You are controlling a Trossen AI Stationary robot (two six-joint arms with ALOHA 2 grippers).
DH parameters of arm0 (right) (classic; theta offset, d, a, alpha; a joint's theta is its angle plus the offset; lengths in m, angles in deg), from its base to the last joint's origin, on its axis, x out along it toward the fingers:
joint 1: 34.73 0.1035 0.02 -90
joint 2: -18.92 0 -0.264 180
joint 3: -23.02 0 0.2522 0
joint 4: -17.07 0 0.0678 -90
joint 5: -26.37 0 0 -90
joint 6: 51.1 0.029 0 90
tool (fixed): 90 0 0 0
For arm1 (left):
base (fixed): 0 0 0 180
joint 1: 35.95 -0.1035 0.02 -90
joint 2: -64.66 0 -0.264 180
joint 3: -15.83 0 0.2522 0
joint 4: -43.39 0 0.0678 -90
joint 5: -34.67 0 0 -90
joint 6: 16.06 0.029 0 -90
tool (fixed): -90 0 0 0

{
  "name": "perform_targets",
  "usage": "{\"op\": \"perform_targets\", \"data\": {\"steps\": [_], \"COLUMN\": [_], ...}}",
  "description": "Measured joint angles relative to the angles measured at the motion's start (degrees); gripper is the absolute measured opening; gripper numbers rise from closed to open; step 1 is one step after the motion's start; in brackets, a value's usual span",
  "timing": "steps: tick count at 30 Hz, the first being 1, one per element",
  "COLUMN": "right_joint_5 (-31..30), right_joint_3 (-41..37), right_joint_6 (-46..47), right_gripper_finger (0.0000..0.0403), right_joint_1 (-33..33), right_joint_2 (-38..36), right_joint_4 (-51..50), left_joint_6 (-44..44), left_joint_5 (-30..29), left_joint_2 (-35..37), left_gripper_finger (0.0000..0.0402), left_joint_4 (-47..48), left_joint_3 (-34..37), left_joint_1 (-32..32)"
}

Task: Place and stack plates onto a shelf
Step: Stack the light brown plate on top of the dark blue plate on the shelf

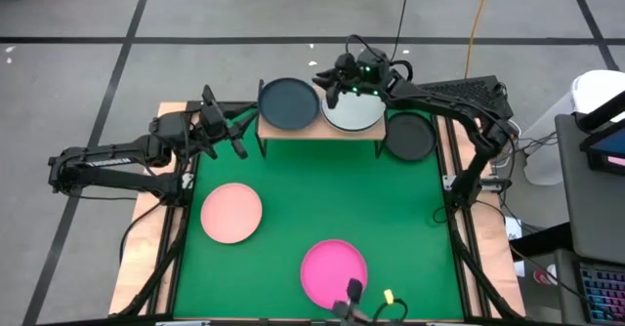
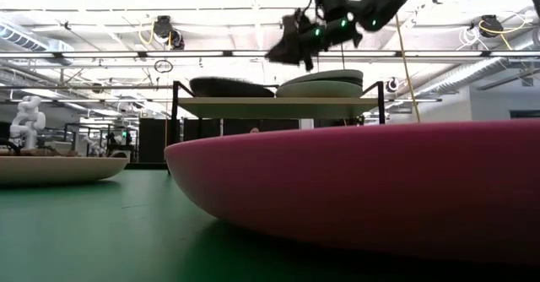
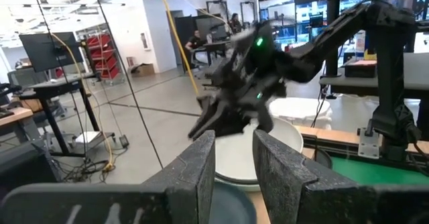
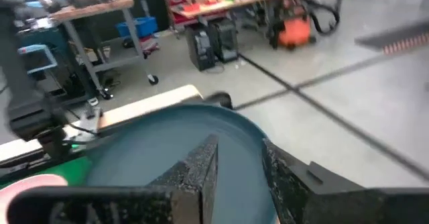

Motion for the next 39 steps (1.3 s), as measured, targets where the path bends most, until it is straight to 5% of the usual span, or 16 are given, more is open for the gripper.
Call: {"op": "perform_targets", "data": {"steps": [12,17,31,39], "right_joint_5": [-0.15,-0.20,-7.89,-7.91], "right_joint_3": [-0.37,-6.43,-37.72,-45.51], "right_joint_6": [-13.24,-14.10,-11.70,-10.45], "right_gripper_finger": [0.0100,0.0100,0.0100,0.0100], "right_joint_1": [6.19,8.08,15.70,19.47], "right_joint_2": [-17.37,-25.26,-50.85,-57.91], "right_joint_4": [-17.58,-20.89,-6.65,-2.06], "left_joint_6": [-1.65,-2.57,-11.63,-22.23], "left_joint_5": [0.06,-1.45,-5.75,-4.10], "left_joint_2": [0.00,-0.43,-11.46,-19.52], "left_gripper_finger": [0.0108,0.0108,0.0108,0.0108], "left_joint_4": [3.78,8.28,25.54,36.50], "left_joint_3": [0.00,0.00,0.05,0.04], "left_joint_1": [0.00,0.93,12.87,23.73]}}
